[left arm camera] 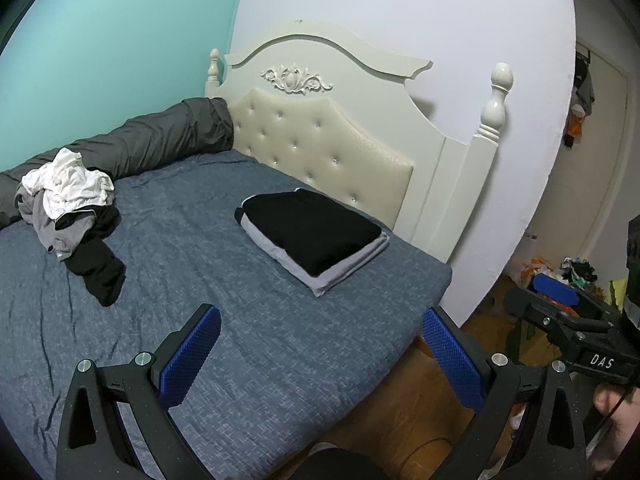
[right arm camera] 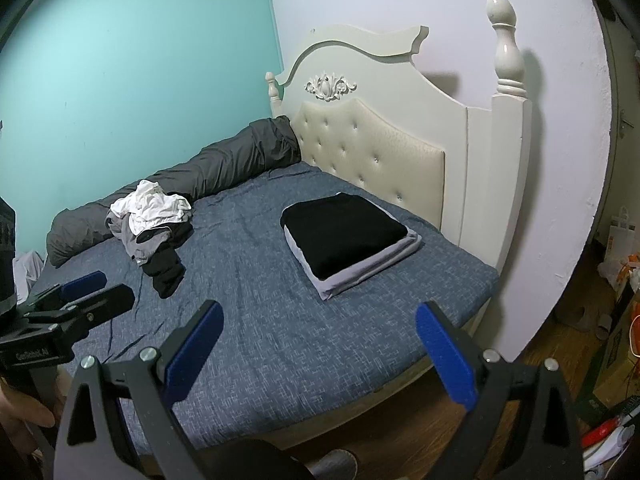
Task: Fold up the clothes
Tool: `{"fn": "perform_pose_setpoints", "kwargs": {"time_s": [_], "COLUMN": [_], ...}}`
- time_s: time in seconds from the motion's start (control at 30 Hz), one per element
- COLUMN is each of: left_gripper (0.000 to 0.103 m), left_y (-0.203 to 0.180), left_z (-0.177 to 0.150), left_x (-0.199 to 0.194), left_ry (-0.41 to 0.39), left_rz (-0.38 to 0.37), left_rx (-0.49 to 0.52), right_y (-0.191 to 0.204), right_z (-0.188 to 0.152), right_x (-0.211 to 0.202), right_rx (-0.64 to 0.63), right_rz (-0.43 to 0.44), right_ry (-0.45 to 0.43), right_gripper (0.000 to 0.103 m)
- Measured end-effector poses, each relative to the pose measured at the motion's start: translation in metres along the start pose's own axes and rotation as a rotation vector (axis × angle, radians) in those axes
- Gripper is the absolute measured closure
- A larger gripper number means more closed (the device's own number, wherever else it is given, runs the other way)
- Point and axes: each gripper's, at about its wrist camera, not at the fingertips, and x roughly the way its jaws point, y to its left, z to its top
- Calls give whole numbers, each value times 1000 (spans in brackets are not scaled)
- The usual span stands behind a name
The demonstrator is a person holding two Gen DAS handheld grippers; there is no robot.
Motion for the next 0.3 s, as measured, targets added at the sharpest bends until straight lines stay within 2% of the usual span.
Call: {"fn": "perform_pose_setpoints", "kwargs": {"time_s": [0.3], "left_gripper": [0], "left_y": [2], "left_z": [-1], "left_x": [0], "left_ry": [-5], "left_rz": [-2], "left_rx": [-8], "right_y": [1], "right_z": [-1], "right_x": [-1], "right_rx": [1], "right_rz": [-1], "right_ry": [0], "right_gripper": [5]}}
